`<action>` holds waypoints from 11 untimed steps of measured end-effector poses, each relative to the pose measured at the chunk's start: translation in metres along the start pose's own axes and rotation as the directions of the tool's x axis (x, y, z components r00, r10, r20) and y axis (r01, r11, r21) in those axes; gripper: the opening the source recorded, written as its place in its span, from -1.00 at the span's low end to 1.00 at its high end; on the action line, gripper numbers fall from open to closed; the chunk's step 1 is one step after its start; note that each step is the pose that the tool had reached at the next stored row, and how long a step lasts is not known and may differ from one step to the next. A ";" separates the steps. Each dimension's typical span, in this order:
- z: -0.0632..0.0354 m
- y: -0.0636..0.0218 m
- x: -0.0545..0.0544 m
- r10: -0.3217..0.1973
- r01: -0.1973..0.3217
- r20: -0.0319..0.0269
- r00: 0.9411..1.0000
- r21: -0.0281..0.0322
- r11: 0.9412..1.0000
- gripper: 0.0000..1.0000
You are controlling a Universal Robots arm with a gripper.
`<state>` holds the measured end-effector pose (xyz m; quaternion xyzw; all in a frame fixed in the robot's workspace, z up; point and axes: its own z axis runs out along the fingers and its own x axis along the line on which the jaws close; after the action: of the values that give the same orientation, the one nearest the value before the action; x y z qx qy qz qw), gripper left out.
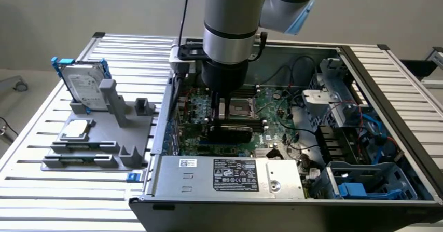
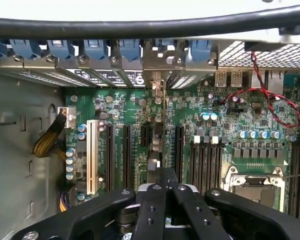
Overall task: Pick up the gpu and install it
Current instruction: 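Insert the gpu into the slot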
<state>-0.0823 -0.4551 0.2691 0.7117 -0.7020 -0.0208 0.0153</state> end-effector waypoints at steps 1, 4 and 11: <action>0.0008 -0.0001 0.000 0.000 0.000 0.000 1.000 0.000 1.000 -0.79; 0.0033 -0.0003 -0.001 0.000 0.000 0.000 1.000 0.000 1.000 -0.79; -0.0008 0.0000 -0.002 0.000 0.000 0.002 1.000 -0.010 1.000 -0.79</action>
<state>-0.0823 -0.4534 0.2699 0.7114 -0.7021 -0.0251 0.0183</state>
